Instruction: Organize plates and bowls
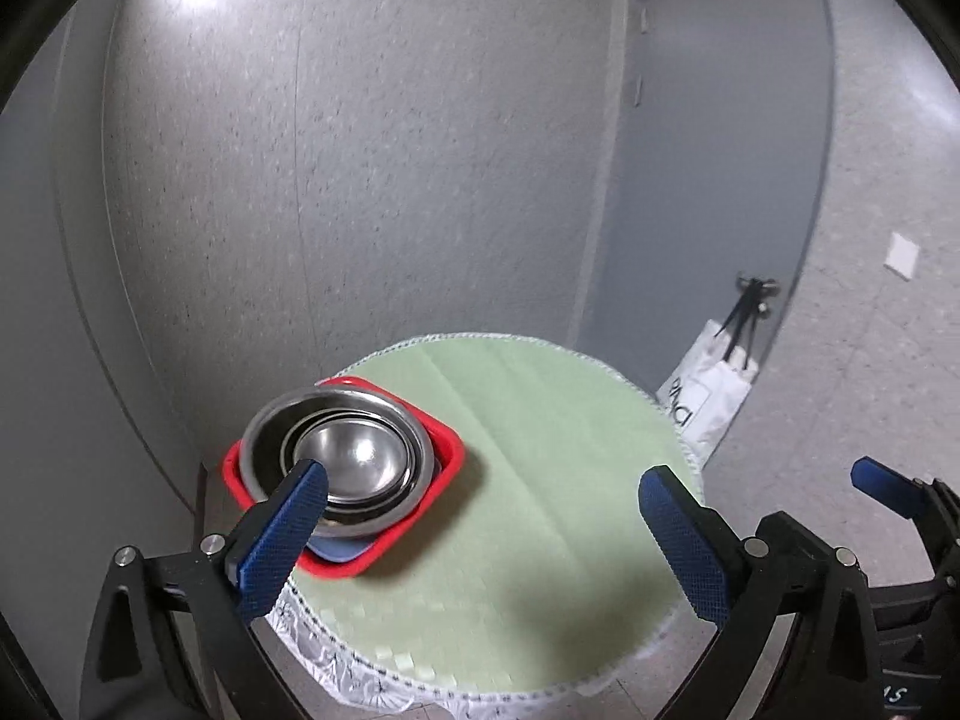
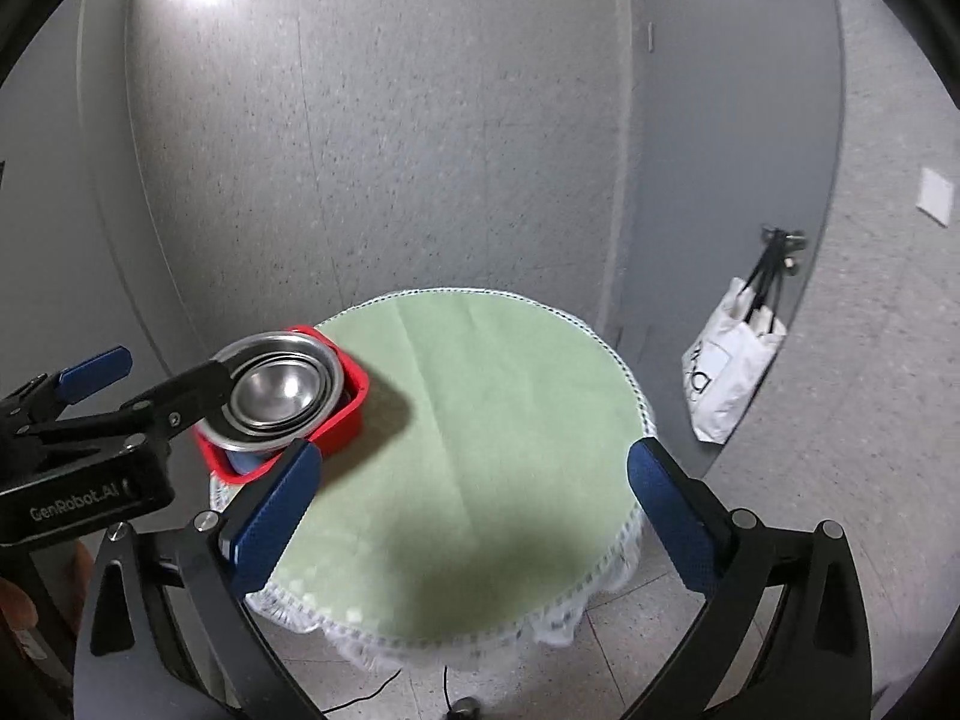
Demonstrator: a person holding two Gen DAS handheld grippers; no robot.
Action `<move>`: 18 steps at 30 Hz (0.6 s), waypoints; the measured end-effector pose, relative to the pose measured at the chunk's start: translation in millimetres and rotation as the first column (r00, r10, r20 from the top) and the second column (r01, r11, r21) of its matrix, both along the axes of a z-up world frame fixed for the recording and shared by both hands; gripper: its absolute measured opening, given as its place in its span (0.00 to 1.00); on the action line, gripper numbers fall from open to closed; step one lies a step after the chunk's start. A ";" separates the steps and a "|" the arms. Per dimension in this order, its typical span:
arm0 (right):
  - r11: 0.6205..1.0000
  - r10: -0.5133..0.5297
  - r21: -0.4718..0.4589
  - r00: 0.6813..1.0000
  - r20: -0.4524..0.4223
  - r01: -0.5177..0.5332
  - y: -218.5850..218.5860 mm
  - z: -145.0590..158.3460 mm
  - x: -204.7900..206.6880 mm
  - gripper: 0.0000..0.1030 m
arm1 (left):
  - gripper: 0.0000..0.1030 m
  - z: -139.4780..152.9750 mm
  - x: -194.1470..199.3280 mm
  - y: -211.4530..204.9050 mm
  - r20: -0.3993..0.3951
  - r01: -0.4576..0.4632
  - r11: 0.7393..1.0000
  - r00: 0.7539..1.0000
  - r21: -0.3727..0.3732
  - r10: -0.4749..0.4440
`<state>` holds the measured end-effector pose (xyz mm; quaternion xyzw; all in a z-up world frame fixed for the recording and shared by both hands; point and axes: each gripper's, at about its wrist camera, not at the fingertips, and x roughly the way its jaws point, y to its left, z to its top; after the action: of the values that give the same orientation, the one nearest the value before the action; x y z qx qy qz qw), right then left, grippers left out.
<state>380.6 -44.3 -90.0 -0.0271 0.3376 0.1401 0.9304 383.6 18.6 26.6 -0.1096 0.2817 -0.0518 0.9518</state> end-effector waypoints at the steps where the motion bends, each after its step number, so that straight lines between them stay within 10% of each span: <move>1: 1.000 -0.010 -0.004 1.000 0.015 0.010 -0.2 5.3 -10.6 1.00 | 0.99 2.9 -10.4 5.5 0.010 0.005 1.000 1.000 -0.005 -0.005; 18: 0.980 -0.187 -0.023 0.963 0.194 0.195 29.4 70.0 -177.9 1.00 | 0.99 16.7 -208.7 87.2 0.183 0.080 0.996 0.979 0.044 -0.086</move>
<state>202.7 -14.9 -20.0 -0.0271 0.2505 0.0392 0.9669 174.9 105.8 43.3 -0.0753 0.1973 -0.0964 0.9727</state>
